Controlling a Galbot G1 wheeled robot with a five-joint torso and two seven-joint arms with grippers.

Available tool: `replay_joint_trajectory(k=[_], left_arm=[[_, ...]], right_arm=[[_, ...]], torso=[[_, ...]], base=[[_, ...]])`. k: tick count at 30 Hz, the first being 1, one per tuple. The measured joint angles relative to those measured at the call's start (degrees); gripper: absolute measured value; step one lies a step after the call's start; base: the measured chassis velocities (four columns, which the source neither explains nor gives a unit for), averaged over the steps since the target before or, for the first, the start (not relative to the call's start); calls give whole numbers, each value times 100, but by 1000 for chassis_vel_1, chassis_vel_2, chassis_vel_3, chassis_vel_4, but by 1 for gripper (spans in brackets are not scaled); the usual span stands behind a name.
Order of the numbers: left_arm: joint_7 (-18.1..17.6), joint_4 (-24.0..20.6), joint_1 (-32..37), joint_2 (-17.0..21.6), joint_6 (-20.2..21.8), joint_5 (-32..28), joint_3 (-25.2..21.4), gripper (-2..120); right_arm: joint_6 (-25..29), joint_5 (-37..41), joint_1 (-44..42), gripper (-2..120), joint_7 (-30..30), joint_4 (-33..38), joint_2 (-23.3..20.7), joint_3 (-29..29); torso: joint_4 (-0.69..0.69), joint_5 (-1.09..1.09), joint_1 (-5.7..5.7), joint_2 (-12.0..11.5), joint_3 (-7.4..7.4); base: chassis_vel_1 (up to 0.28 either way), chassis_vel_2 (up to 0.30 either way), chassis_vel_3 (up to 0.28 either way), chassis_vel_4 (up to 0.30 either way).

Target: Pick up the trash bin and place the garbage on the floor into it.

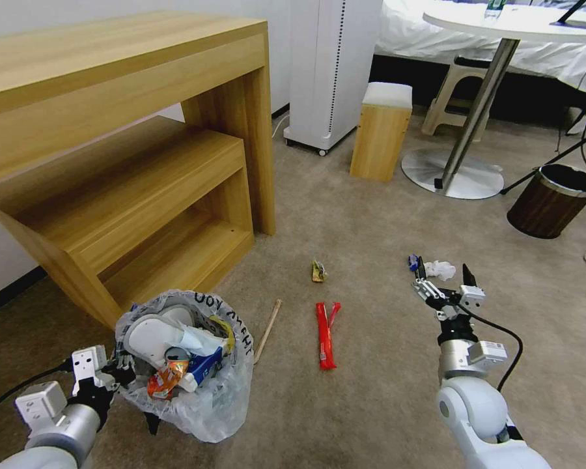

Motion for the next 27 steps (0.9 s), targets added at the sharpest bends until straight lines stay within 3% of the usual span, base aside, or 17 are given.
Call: replay_joint_trajectory(k=[11,19,27], left_arm=[[7,-22,6,17,-1,4,11,0],[17,38,-17,6,-9,38,46,0],[40,159,-89,18,-33,71,93,0]], right_arm=[[11,158,-10,100,-5,4,-92,-46],[-552,1147,83,100,-183,-41,-631,-265],[-956,2434,156,100,-1030,-244,-1188,-528]], torso=[[-1,0,0,0,1],[-1,0,0,0,0],[0,-1,0,0,0]], base=[[-112,113,106,-104],[-13,21,29,-19],[0,0,0,0]])
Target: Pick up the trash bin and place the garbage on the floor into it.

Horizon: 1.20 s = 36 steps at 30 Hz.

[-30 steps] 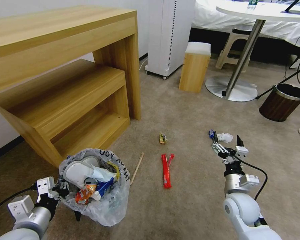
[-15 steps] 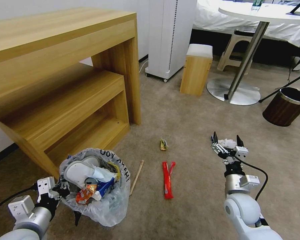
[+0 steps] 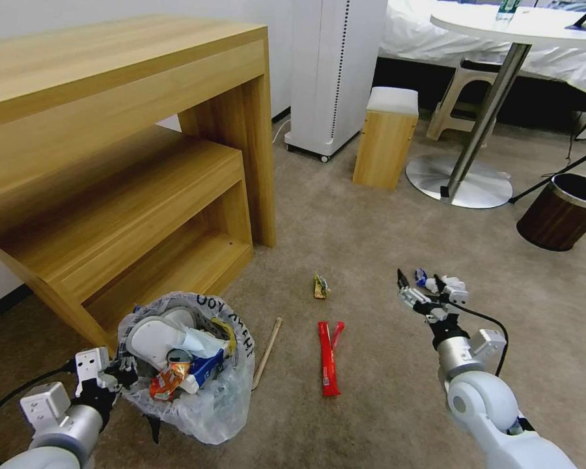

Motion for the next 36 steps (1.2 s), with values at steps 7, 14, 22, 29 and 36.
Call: replay_joint_trajectory(k=[7,14,22,29,36], left_arm=[[10,92,-79,-5,-3,19,59,0],[28,133,-99,0,-16,43,71,0],[31,168,-129,16,-19,51,96,0],[42,197,-133,-4,-40,85,118,0],[79,156,-16,-27,-101,160,117,0]], right_arm=[[337,48,-19,100,-302,-369,-216,-190],[528,-46,-84,100,-551,-495,-228,-294],[1194,689,-142,100,-1994,-796,-289,-431],[1853,865,-177,96,-3469,-1190,-301,-421],[1384,214,-417,96,-2918,-1195,-419,-289]], torso=[[0,3,0,0,0],[0,1,0,0,0],[0,1,0,0,0],[0,1,0,0,0],[-1,1,0,0,0]], base=[[0,0,0,0],[0,0,0,0],[0,0,0,0],[0,0,0,0],[0,0,0,0]])
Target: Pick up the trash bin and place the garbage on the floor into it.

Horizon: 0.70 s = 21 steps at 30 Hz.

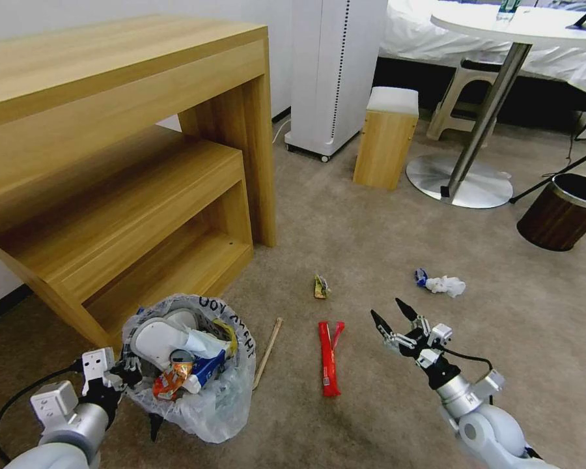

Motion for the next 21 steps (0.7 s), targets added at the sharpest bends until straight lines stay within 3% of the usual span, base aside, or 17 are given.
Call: replay_joint_trajectory(k=[8,15,18,21], left_arm=[[32,-22,58,-29,-37,60,-2,0],[16,33,51,-73,-37,111,13,0],[-2,56,66,-91,-38,133,5,0],[-5,67,77,-106,-38,149,0,0]], right_arm=[[-686,360,14,100,191,-149,-129,-121],[-1646,292,380,99,1083,-562,-70,-460],[-2427,261,668,92,1596,-670,55,-631],[-2773,323,824,91,1855,-679,125,-716]], torso=[[0,0,0,0,0],[0,0,0,0,0],[0,-1,0,0,0],[0,0,0,0,0]], base=[[0,0,0,0],[0,0,0,0],[0,0,0,0],[0,0,0,0]])
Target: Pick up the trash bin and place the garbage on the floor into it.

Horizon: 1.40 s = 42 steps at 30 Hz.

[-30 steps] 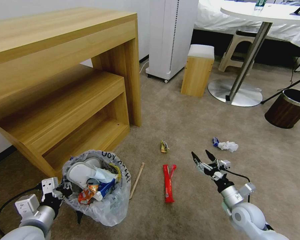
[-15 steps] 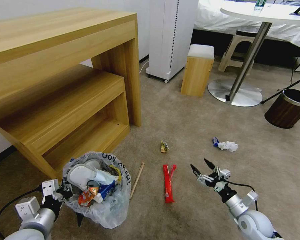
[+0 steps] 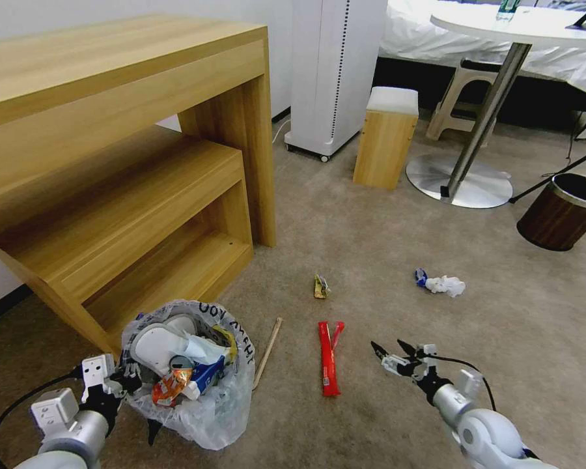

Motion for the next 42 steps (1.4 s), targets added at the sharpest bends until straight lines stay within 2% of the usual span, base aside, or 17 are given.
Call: replay_joint_trajectory(k=[1,2,4,9,17,21,24,28,33,42], left_arm=[[-1,9,9,-12,-5,14,-1,0],[-1,9,9,-12,-5,14,-1,0],[0,33,17,-29,-25,25,-7,0],[-1,77,-9,-25,-47,19,-21,0],[-7,105,-32,-71,-49,32,-3,0],[-16,93,-9,-88,-45,40,-18,0],[-34,86,-14,-88,-32,34,-37,0],[-38,95,-28,-83,-30,23,-39,0],[-43,157,-72,-49,-29,4,-41,0],[-53,251,-158,-42,-26,-9,-35,0]], right_arm=[[-128,11,117,96,126,-13,54,-74],[-128,11,117,96,126,-13,54,-74],[-490,8,377,100,414,-21,191,-195],[-799,-26,714,100,855,-122,351,-530],[-958,86,1198,98,1032,-410,620,-1050],[-1179,102,1485,100,1151,-636,925,-1336],[-1395,101,1596,95,1399,-773,1191,-1503],[-1448,74,1633,94,1500,-906,1392,-1551],[-1573,19,1634,100,1708,-1020,1576,-1572],[-1745,-3,1612,100,1960,-952,1555,-1581]], torso=[[1,1,0,0,0],[1,1,0,0,0],[1,0,0,0,0],[0,0,0,0,0],[1,-1,0,0,0],[2,0,0,0,0],[1,1,0,0,0],[0,1,0,0,0],[0,-1,0,0,0],[1,0,0,0,0]], base=[[0,0,0,0],[0,0,0,0],[0,0,0,0],[0,0,0,0],[0,0,0,0],[0,0,0,0],[0,0,0,0],[0,0,0,0],[0,0,0,0],[0,0,0,0]])
